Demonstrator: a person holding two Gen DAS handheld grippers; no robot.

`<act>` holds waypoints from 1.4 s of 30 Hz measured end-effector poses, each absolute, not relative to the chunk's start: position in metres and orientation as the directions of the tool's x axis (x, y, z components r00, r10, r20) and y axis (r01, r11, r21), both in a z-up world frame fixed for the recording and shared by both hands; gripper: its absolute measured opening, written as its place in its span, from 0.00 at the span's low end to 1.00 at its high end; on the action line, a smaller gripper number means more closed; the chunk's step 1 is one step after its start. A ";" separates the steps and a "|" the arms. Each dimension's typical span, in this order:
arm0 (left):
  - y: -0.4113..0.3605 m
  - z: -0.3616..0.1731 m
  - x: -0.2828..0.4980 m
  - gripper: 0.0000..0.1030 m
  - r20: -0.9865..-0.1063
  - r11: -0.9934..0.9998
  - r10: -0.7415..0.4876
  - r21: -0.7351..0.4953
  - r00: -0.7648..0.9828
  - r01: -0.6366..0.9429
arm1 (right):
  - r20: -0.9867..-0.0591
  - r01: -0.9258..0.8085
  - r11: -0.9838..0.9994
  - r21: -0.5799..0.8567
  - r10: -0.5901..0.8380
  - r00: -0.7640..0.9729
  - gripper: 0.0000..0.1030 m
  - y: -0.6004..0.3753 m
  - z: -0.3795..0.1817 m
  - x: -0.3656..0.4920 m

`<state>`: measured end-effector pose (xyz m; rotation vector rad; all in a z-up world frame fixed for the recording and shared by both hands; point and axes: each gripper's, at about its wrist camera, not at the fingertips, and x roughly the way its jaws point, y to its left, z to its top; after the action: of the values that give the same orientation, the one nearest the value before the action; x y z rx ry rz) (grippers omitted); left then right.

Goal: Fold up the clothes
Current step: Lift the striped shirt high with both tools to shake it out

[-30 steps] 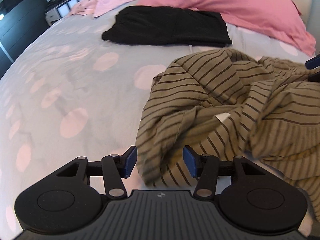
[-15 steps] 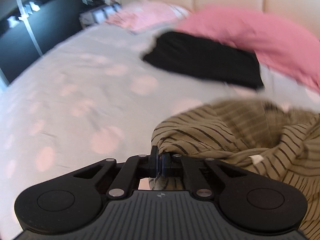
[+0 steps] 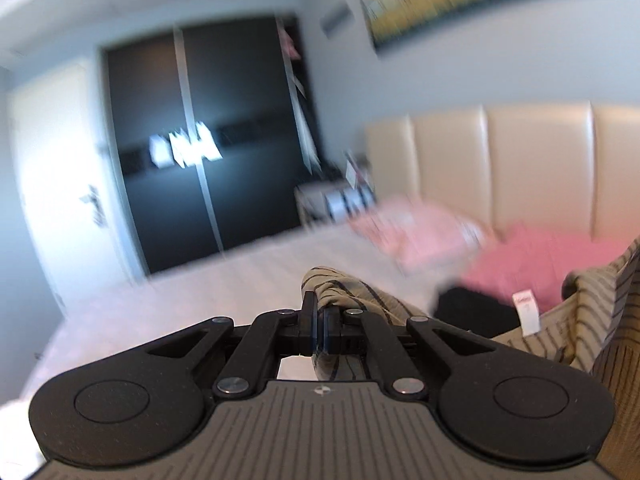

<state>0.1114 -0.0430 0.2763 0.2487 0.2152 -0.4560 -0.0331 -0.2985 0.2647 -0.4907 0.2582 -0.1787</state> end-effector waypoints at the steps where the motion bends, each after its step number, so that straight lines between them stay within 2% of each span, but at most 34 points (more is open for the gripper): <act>1: -0.031 0.294 0.100 0.01 -0.211 0.880 -0.396 0.190 0.894 0.435 | -0.159 0.113 0.860 -0.497 -0.218 0.963 0.01 -0.288 0.279 -0.039; 6: 0.015 0.381 0.033 0.01 0.022 0.919 -0.353 0.198 0.935 0.342 | 0.008 0.124 0.846 -0.519 -0.139 0.990 0.01 -0.246 0.341 -0.068; 9: 0.024 0.420 -0.006 0.01 0.124 0.926 -0.342 0.213 0.931 0.312 | 0.088 0.134 0.844 -0.520 -0.103 0.991 0.01 -0.230 0.366 -0.087; 11: 0.025 0.435 -0.026 0.01 0.159 0.928 -0.339 0.220 0.927 0.301 | 0.123 0.136 0.846 -0.516 -0.083 0.989 0.01 -0.222 0.376 -0.097; 14: 0.020 0.440 -0.041 0.01 0.151 0.921 -0.348 0.241 0.925 0.307 | 0.135 0.125 0.850 -0.512 -0.064 0.989 0.01 -0.214 0.378 -0.105; 17: 0.012 0.428 -0.037 0.01 0.087 0.910 -0.353 0.264 0.931 0.321 | 0.095 0.101 0.852 -0.514 -0.061 0.994 0.01 -0.214 0.364 -0.105; 20: 0.013 0.400 -0.029 0.01 -0.016 0.900 -0.359 0.261 0.933 0.350 | 0.003 0.060 0.857 -0.512 -0.069 0.998 0.01 -0.216 0.339 -0.098; 27: 0.006 0.276 0.032 0.01 -0.363 0.872 -0.368 0.186 0.856 0.453 | -0.302 -0.049 0.873 -0.485 -0.114 0.946 0.01 -0.235 0.236 -0.058; 31: 0.007 0.200 0.057 0.01 -0.518 0.861 -0.369 0.123 0.772 0.493 | -0.419 -0.083 0.878 -0.471 -0.140 0.897 0.01 -0.246 0.179 -0.034; 36: 0.010 0.139 0.081 0.01 -0.607 0.849 -0.399 0.038 0.687 0.527 | -0.492 -0.090 0.883 -0.460 -0.169 0.854 0.01 -0.260 0.134 -0.011; 41: 0.015 0.112 0.095 0.02 -0.619 0.837 -0.453 -0.047 0.641 0.546 | -0.511 -0.059 0.884 -0.465 -0.213 0.833 0.01 -0.279 0.112 0.021; 42: 0.016 0.108 0.096 0.06 -0.616 0.831 -0.468 -0.063 0.634 0.553 | -0.517 -0.049 0.886 -0.462 -0.223 0.826 0.01 -0.282 0.106 0.026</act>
<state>0.0961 0.0156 0.1083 0.1359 0.6640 -0.5856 0.0261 -0.2824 0.1061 -0.4808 0.5962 -0.0963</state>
